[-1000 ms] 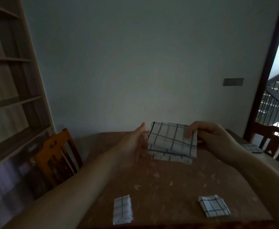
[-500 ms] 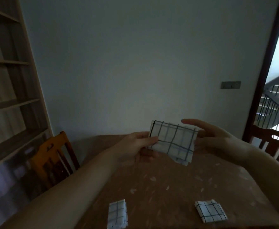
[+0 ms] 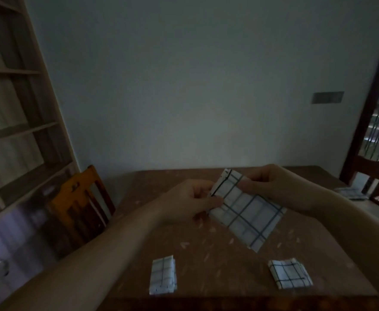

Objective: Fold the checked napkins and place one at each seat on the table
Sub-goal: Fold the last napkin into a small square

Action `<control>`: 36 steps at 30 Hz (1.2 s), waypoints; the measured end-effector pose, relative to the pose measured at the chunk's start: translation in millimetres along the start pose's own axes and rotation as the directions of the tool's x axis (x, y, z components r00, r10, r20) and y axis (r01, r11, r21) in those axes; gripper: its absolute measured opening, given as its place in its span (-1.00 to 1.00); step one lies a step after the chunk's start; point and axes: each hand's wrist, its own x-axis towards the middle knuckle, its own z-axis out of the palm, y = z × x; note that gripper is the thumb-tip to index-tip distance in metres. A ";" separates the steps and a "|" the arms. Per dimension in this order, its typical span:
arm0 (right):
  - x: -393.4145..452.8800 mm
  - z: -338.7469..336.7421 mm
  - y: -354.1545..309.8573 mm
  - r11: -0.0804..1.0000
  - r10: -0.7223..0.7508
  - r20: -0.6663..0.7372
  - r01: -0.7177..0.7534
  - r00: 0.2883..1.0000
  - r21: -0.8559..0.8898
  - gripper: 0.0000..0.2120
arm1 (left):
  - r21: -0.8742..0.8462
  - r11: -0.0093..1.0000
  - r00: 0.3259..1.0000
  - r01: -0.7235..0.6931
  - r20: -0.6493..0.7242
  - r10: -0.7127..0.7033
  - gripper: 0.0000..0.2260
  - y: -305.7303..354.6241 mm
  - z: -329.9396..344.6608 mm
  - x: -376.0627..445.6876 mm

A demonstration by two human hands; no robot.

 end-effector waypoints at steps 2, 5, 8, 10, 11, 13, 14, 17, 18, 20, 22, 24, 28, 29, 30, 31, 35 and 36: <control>7.4 8.4 6.6 0.997 -0.022 -0.048 0.018 0.999 -0.081 -0.81 | 0.078 0.996 0.999 0.039 -0.006 -0.039 -0.87 -6.9 -0.7 -5.0; 18.3 31.2 15.6 0.986 -0.055 -0.041 0.047 0.998 -0.158 -0.85 | 0.032 0.988 0.986 0.152 -0.068 -0.149 -0.83 -24.2 0.5 -15.9; 30.2 64.9 17.3 0.980 -0.079 -0.007 0.076 0.997 -0.185 -0.85 | -0.010 0.988 0.952 0.155 -0.265 -0.152 -0.77 -38.6 6.7 -29.7; 36.9 88.6 19.1 0.991 -0.033 -0.002 0.032 0.999 -0.128 -0.85 | 0.055 0.991 0.903 0.118 -0.421 -0.084 -0.73 -50.7 4.8 -40.6; 38.9 100.0 20.2 0.999 0.024 0.031 -0.023 0.999 -0.040 -0.85 | 0.077 0.992 0.867 0.105 -0.496 -0.054 -0.69 -57.2 0.2 -48.4; 39.5 123.2 20.4 0.981 0.130 0.143 -0.149 0.981 0.128 -0.86 | 0.103 0.990 0.795 0.091 -0.606 -0.010 -0.66 -73.6 -15.1 -67.1; 39.5 134.5 18.8 0.970 0.147 0.168 -0.175 0.975 0.169 -0.85 | 0.113 0.989 0.765 0.098 -0.644 -0.002 -0.65 -82.8 -24.5 -77.9; 44.3 176.7 4.7 0.937 0.169 0.116 -0.196 0.979 0.288 -0.78 | 0.132 0.983 0.693 0.131 -0.721 0.005 -0.62 -109.8 -52.2 -114.0; 46.2 195.2 -3.2 0.917 0.183 0.091 -0.203 0.979 0.342 -0.79 | 0.132 0.982 0.674 0.134 -0.739 0.007 -0.60 -118.2 -61.1 -126.9; 50.9 237.1 -21.1 0.866 0.218 0.067 -0.224 0.974 0.447 -0.84 | 0.110 0.987 0.643 0.119 -0.766 0.007 -0.57 -132.2 -78.6 -155.7; 56.9 289.4 -43.8 0.812 0.244 0.141 -0.282 0.959 0.511 -0.84 | 0.075 0.990 0.613 0.116 -0.790 -0.012 -0.62 -146.5 -99.2 -190.8; 64.4 341.2 -67.9 0.779 0.262 0.183 -0.320 0.948 0.539 -0.80 | 0.037 0.993 0.597 0.113 -0.801 -0.038 -0.71 -164.1 -125.8 -229.3; 93.8 398.6 -95.8 0.787 0.300 0.192 -0.356 0.934 0.504 -0.80 | -0.208 0.950 0.694 0.234 -0.649 -0.313 -0.85 -203.0 -180.1 -291.5; 102.6 408.0 -99.3 0.811 0.295 0.248 -0.379 0.923 0.446 -0.81 | -0.277 0.913 0.717 0.299 -0.566 -0.407 -0.90 -214.7 -194.3 -304.3; 111.2 416.5 -99.2 0.826 0.300 0.301 -0.404 0.905 0.392 -0.82 | -0.331 0.876 0.742 0.352 -0.472 -0.476 -0.93 -224.8 -205.5 -313.8; 119.8 424.3 -96.7 0.827 0.320 0.334 -0.433 0.887 0.359 -0.83 | -0.364 0.841 0.757 0.401 -0.385 -0.528 -0.92 -236.4 -215.7 -320.2; 157.6 458.5 -72.3 0.781 0.440 0.102 -0.436 0.892 0.447 -0.84 | -0.455 0.743 0.775 0.490 -0.163 -0.611 -0.89 -279.9 -234.6 -320.3; 166.3 468.7 -66.0 0.753 0.470 0.005 -0.404 0.883 0.519 -0.81 | -0.491 0.718 0.767 0.493 -0.144 -0.625 -0.90 -291.1 -236.1 -314.3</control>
